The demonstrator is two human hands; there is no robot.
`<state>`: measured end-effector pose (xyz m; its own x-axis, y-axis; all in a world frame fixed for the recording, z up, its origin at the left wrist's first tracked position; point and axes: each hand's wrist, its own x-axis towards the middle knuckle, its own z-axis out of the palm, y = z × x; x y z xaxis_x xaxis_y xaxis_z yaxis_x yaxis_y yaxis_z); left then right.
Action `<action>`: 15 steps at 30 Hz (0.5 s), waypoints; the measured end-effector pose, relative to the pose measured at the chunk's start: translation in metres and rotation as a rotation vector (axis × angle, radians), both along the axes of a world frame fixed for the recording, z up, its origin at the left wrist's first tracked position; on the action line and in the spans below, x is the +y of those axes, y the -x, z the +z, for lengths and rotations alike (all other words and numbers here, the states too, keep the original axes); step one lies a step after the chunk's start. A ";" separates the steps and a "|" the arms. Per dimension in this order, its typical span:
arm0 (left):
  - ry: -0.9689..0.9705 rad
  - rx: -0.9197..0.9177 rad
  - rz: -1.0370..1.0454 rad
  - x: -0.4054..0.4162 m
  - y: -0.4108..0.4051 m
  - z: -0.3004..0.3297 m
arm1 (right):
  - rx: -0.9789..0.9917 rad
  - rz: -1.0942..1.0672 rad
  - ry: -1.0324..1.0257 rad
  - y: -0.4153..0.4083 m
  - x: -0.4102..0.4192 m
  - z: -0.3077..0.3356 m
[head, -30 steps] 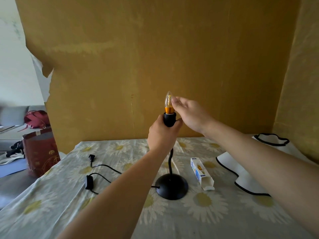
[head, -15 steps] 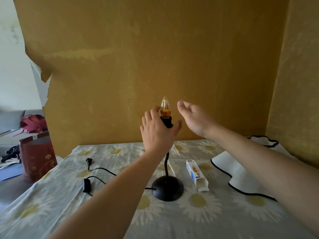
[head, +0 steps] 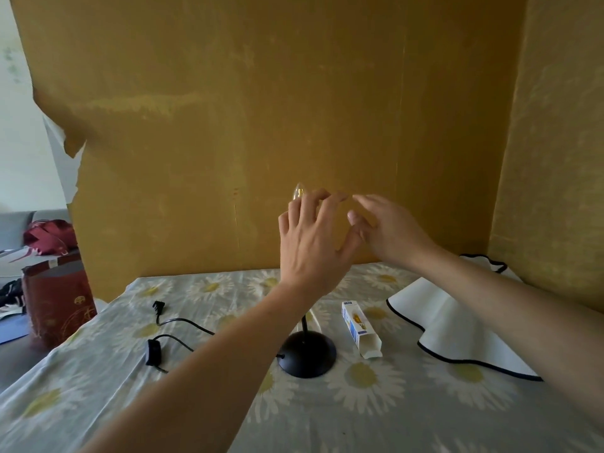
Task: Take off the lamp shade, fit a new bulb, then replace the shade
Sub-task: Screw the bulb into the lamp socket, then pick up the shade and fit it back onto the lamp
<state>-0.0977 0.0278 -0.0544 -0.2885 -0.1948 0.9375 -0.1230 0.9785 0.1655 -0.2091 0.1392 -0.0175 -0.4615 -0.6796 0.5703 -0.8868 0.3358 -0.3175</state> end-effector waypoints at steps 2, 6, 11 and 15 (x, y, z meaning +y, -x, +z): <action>-0.007 -0.027 -0.016 0.007 0.005 -0.002 | 0.015 -0.019 -0.006 0.007 0.008 -0.003; -0.039 -0.093 -0.078 0.021 0.018 -0.009 | 0.007 -0.043 0.001 0.019 0.025 -0.009; -0.096 -0.176 -0.182 0.035 0.039 -0.022 | 0.034 -0.087 -0.018 0.035 0.051 -0.017; -0.140 -0.232 -0.206 0.050 0.058 -0.038 | 0.041 -0.148 -0.042 0.053 0.073 -0.023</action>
